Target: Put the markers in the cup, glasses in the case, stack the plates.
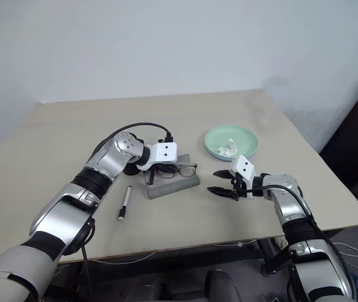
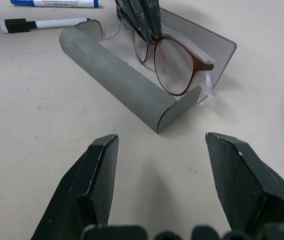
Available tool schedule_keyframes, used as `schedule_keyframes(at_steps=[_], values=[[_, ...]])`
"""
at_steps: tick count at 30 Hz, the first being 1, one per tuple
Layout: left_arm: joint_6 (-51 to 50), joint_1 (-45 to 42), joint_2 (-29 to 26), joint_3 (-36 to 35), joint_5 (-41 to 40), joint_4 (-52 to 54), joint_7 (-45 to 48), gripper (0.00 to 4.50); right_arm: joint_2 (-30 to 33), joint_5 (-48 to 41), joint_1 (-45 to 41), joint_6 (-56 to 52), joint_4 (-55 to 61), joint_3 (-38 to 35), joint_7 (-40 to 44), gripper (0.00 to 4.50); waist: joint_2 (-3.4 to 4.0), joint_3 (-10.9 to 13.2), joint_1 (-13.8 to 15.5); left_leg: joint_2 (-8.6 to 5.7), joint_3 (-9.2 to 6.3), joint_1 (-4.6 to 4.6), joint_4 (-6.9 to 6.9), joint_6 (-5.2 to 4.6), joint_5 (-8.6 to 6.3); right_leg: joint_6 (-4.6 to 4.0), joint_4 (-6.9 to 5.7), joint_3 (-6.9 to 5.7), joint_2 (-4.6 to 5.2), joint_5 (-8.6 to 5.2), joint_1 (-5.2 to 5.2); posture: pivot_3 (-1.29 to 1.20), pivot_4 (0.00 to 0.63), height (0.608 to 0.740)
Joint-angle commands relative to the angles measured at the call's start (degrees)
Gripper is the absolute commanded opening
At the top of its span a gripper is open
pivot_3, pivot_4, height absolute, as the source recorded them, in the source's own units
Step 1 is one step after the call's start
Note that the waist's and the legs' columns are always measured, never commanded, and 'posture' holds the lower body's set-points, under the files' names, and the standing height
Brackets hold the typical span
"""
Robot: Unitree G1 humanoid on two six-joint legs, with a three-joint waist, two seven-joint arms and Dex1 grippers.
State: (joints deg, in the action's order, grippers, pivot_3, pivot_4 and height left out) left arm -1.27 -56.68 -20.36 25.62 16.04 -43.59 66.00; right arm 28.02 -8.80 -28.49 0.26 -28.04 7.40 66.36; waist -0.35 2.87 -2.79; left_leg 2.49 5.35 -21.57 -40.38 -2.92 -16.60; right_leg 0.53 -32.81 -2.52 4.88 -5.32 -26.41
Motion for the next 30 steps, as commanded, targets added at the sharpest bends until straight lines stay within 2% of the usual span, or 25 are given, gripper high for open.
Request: schedule_keyframes(at_steps=[1,11,20,30], values=[[-2.2,-3.3,-0.1,-3.3,-3.0,5.3,1.2,0.03,0.2,-0.3,-0.8,0.8,1.0,-0.6,0.0,3.02,0.00,0.0,0.0,0.00,0.00,0.00,0.00,0.00,0.00,0.00,0.00,0.00,0.00,0.00,0.00,0.00,0.000,0.733],[-8.2,-2.4,-1.5,-5.8,-7.2,10.7,4.5,0.03,-0.9,-0.1,-1.4,1.8,-0.2,-0.2,-0.9,3.02,0.00,0.0,-0.1,0.00,0.02,0.03,0.00,0.00,0.00,0.00,-0.01,0.02,-0.01,0.00,0.01,0.00,0.000,0.733],[-13.3,0.4,-4.2,-5.2,-8.9,17.4,7.8,0.03,-2.2,0.1,-1.7,2.8,-1.0,-0.1,-2.1,3.02,0.00,0.0,0.0,-0.01,0.01,0.02,0.00,-0.01,0.00,0.00,-0.01,0.07,-0.02,0.00,0.00,0.00,0.000,0.733],[-14.4,3.9,-5.1,-1.8,-5.7,18.1,6.3,0.03,-2.6,0.1,-2.2,3.7,-2.2,0.0,-2.0,3.02,0.00,0.0,0.0,-0.02,0.03,0.04,-0.01,-0.02,0.02,0.00,-0.04,0.11,-0.03,0.00,0.02,0.00,0.000,0.733]])
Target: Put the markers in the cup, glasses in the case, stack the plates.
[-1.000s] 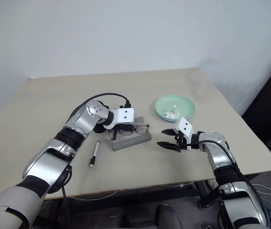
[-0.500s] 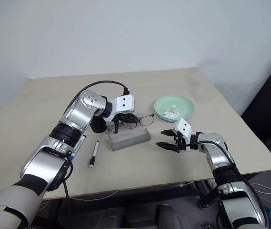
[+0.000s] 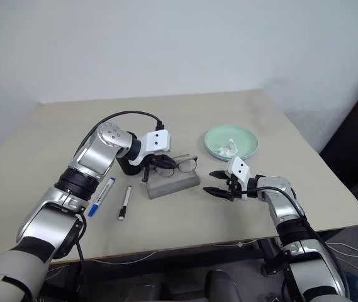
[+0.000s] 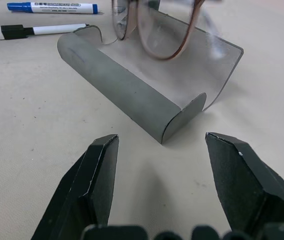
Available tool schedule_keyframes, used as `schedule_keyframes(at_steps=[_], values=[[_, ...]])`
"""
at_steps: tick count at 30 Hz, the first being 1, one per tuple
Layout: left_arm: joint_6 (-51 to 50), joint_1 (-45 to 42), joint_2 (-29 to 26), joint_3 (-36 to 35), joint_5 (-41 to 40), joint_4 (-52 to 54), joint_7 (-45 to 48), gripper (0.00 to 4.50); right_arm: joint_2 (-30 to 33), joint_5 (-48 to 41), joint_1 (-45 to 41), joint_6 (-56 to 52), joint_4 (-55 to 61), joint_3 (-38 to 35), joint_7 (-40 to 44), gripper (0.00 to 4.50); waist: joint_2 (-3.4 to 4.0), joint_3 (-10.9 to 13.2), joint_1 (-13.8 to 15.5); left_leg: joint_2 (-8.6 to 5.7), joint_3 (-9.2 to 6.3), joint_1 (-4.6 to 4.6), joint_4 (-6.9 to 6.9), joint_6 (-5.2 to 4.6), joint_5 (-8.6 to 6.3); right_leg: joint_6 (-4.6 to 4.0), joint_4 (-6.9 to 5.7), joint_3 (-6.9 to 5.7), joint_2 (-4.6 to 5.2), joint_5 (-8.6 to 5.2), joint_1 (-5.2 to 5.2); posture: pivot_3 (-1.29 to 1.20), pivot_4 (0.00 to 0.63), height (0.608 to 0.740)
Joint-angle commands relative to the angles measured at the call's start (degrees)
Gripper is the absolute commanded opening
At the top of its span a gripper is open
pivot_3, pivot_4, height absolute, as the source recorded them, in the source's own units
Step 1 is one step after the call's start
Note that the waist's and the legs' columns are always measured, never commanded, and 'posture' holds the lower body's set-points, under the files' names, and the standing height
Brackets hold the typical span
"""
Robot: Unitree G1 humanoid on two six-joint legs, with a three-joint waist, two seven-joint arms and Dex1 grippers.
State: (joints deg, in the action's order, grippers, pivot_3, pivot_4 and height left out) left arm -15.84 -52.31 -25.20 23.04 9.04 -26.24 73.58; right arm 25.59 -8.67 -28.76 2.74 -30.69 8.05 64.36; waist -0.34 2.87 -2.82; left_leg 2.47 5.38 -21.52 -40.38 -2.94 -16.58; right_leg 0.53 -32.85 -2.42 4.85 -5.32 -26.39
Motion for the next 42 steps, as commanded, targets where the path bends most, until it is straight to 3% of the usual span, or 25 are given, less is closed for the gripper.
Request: schedule_keyframes(at_steps=[1,23,42], values=[[0.2,-0.4,0.0,1.1,1.6,0.1,-1.7,0.03,-0.2,0.0,-1.9,1.3,0.3,-0.6,0.0,3.02,0.00,0.0,0.0,0.00,0.00,0.00,0.00,0.00,0.00,0.00,0.00,0.00,0.00,0.00,0.00,0.00,0.000,0.733],[5.8,-4.8,3.4,2.4,5.2,-14.2,-8.1,0.03,0.5,-0.2,-1.4,1.3,0.5,-1.0,-0.2,3.02,-0.01,0.0,0.0,-0.01,0.00,0.02,-0.01,-0.02,0.01,0.00,-0.03,0.03,-0.01,0.00,0.02,0.00,0.000,0.733],[9.0,-2.6,1.8,5.6,8.4,-14.2,-5.1,0.03,-0.1,-0.1,-2.4,1.9,-0.8,-0.7,-0.2,3.02,-0.01,0.0,0.0,-0.01,0.00,0.01,-0.01,-0.02,0.01,0.00,-0.03,0.03,-0.01,0.00,0.01,0.00,0.000,0.733]])
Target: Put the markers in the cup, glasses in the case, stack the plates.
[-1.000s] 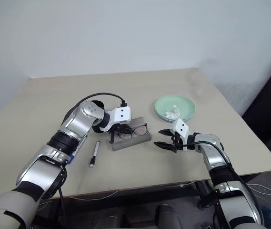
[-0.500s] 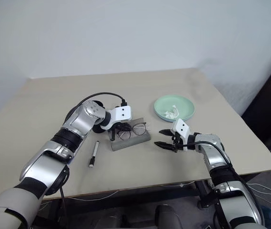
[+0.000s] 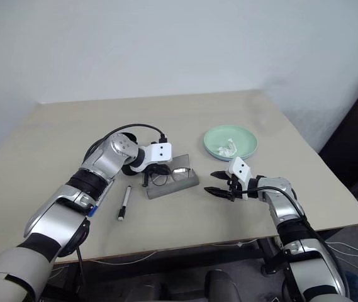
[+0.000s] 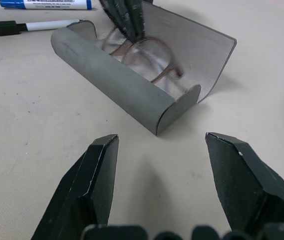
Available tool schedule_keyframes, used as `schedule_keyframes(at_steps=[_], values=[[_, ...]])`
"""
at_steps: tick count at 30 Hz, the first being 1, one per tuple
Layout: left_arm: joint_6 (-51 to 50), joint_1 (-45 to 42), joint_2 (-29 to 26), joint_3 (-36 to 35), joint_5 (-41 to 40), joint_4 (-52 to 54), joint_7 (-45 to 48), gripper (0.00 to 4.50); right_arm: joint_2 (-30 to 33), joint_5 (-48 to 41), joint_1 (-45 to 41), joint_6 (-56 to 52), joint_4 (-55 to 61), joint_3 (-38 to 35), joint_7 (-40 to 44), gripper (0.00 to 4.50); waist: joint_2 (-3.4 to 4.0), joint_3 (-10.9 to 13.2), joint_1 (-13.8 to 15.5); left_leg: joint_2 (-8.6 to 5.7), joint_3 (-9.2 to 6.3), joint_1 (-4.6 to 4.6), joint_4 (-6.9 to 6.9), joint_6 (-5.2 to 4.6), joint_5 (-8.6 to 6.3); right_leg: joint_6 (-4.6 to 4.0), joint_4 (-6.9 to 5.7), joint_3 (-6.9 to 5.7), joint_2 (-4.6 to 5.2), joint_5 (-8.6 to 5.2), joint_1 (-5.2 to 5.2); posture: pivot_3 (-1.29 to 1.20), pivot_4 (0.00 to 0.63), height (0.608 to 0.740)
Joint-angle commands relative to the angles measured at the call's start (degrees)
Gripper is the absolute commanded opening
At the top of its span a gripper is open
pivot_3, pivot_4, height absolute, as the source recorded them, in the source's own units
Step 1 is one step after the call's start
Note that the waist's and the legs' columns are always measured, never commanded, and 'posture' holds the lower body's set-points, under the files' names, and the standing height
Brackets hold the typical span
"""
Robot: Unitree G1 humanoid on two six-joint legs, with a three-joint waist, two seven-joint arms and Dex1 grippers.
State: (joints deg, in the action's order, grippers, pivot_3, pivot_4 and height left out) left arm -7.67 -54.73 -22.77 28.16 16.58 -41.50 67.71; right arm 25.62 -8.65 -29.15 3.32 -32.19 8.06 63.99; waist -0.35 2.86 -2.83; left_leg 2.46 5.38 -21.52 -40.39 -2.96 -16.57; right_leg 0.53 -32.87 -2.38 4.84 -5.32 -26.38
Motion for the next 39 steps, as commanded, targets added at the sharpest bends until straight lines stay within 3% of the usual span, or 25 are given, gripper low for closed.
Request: schedule_keyframes(at_steps=[1,9,12,17,31,36,39], values=[[0.8,0.0,-0.6,0.5,0.8,1.2,1.1,0.03,-0.1,-0.1,-2.1,1.4,0.6,-0.7,0.1,3.02,0.00,0.0,0.0,0.00,0.00,0.00,0.00,0.00,0.00,0.00,0.00,0.00,0.00,0.00,0.00,0.00,0.000,0.733],[-0.9,1.0,0.4,-0.4,-0.2,2.2,3.1,0.03,-0.1,0.0,-2.4,1.7,0.1,-0.7,0.2,3.02,0.00,0.0,0.0,0.00,-0.01,0.01,0.00,0.00,0.00,0.00,-0.01,0.00,0.00,0.00,0.01,0.00,0.000,0.733],[-1.2,0.7,0.6,-0.7,-0.4,2.0,3.0,0.66,0.0,0.0,-2.4,1.7,0.0,-0.7,0.2,3.02,0.00,0.0,0.0,-0.01,-0.01,-0.01,0.00,0.00,0.00,0.00,0.00,0.01,0.00,0.00,0.01,0.00,0.000,0.733],[-2.0,0.1,1.0,-2.1,-1.3,2.1,2.7,2.35,0.0,0.1,-2.5,1.8,-0.1,-0.8,0.3,3.02,0.00,0.0,0.0,-0.01,-0.01,0.00,0.00,0.00,0.00,0.00,0.00,0.01,0.00,0.00,0.02,0.00,0.000,0.733],[-4.1,-6.3,4.2,-8.7,-6.0,-0.3,-3.4,2.35,0.1,0.2,-2.6,1.7,-0.2,-0.7,0.7,3.02,-0.01,0.0,0.0,-0.02,-0.04,-0.03,0.00,-0.01,0.00,0.00,0.02,0.00,0.00,0.00,0.01,0.00,0.000,0.733],[-1.3,-8.5,4.1,-8.7,-4.1,-4.3,-7.7,2.35,0.0,0.2,-2.7,1.6,-0.3,-0.8,0.8,3.02,-0.01,0.0,0.0,-0.02,-0.03,-0.01,0.00,-0.01,0.01,0.01,0.00,0.00,0.00,0.00,0.01,0.00,0.000,0.733],[2.3,-8.9,3.3,-7.0,-1.5,-7.0,-10.0,1.51,0.0,0.2,-2.8,1.6,-0.3,-0.8,0.8,3.02,-0.01,0.0,0.0,-0.02,-0.02,0.01,0.00,-0.01,0.01,0.01,0.00,0.00,-0.01,0.00,0.01,0.00,0.000,0.733]])
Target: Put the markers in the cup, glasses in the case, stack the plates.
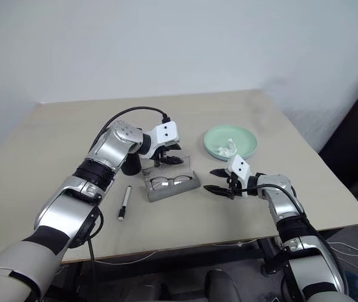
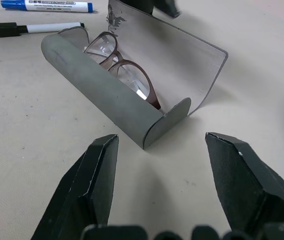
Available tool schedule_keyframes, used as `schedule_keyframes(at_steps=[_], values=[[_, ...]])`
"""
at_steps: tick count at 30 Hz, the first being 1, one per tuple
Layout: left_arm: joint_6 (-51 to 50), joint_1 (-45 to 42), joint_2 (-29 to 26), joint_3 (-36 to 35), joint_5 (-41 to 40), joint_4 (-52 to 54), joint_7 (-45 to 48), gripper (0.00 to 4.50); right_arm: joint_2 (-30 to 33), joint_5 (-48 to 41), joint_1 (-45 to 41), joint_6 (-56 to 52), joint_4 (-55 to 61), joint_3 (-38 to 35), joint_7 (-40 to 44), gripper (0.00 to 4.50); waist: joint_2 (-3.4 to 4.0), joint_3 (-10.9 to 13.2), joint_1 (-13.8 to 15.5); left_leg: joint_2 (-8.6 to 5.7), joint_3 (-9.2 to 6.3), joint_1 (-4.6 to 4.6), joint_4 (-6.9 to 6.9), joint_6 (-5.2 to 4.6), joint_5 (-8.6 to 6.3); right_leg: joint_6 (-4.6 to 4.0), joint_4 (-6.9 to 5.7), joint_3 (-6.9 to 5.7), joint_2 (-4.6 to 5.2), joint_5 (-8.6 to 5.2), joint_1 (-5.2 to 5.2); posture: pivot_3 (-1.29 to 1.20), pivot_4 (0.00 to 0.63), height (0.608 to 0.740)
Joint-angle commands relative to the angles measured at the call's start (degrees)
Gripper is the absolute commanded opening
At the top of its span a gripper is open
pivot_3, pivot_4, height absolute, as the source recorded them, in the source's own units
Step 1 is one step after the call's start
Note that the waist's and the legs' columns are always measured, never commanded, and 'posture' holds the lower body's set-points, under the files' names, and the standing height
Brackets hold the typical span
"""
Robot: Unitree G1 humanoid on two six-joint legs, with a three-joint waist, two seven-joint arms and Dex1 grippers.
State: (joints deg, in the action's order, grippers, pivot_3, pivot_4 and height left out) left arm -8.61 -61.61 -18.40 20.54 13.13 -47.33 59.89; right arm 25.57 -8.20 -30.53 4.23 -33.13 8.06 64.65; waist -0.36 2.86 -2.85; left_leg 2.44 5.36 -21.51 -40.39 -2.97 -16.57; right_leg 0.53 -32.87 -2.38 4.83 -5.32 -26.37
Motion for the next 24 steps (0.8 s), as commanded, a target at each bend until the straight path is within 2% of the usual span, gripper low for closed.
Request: schedule_keyframes(at_steps=[1,4,5,8,11,19,24], values=[[3.9,-2.2,-1.1,0.8,2.4,-1.9,-2.7,1.16,0.1,-0.2,-1.4,0.6,0.7,-0.8,0.1,3.02,0.00,0.0,0.0,0.00,0.00,0.00,0.00,0.00,0.00,0.00,0.00,0.00,0.00,0.00,0.00,0.00,0.000,0.733],[5.5,-2.7,-1.0,1.5,4.2,-4.3,-5.4,0.12,0.2,-0.2,-1.4,0.6,0.8,-0.8,0.1,3.02,0.00,0.0,0.0,0.00,0.00,-0.02,0.00,0.00,0.00,0.00,0.01,0.00,0.00,0.00,-0.01,0.00,0.000,0.733],[5.8,-2.8,-0.9,1.6,4.5,-5.0,-6.0,0.04,0.2,-0.2,-1.4,0.6,0.8,-0.8,0.1,3.02,0.00,0.0,0.0,0.00,0.00,-0.04,0.00,0.00,0.00,0.01,0.02,0.00,0.00,0.00,-0.01,0.00,0.000,0.733],[6.9,-2.9,-1.0,3.5,7.4,-7.5,-8.0,0.04,0.3,-0.2,-1.3,0.5,0.9,-0.9,0.2,3.02,0.00,0.0,0.1,-0.01,-0.01,-0.04,0.00,0.00,0.00,0.01,0.02,-0.01,0.01,0.00,-0.01,0.00,0.000,0.733],[8.7,-1.9,-1.4,5.3,8.9,-7.3,-6.0,0.04,0.3,-0.2,-1.4,0.5,0.8,-0.9,0.2,3.02,0.00,0.0,0.1,-0.01,-0.01,-0.05,0.00,0.00,0.00,0.01,0.02,-0.01,0.01,0.01,-0.02,0.00,0.000,0.733],[9.2,0.2,-2.3,5.0,7.6,-3.3,2.0,0.04,0.5,-0.3,-1.3,0.6,0.7,-1.1,0.3,3.02,0.00,0.0,0.0,0.00,0.00,-0.06,0.00,0.00,-0.01,0.00,0.02,-0.01,0.01,0.00,-0.03,0.00,0.000,0.733],[7.7,3.1,-3.5,4.0,4.3,3.8,9.0,0.04,0.6,-0.3,-1.4,0.7,0.5,-1.1,0.5,3.02,0.00,0.0,0.0,0.00,0.00,-0.04,0.00,0.00,-0.01,0.00,0.01,0.00,0.01,0.00,-0.03,0.00,0.000,0.733]])
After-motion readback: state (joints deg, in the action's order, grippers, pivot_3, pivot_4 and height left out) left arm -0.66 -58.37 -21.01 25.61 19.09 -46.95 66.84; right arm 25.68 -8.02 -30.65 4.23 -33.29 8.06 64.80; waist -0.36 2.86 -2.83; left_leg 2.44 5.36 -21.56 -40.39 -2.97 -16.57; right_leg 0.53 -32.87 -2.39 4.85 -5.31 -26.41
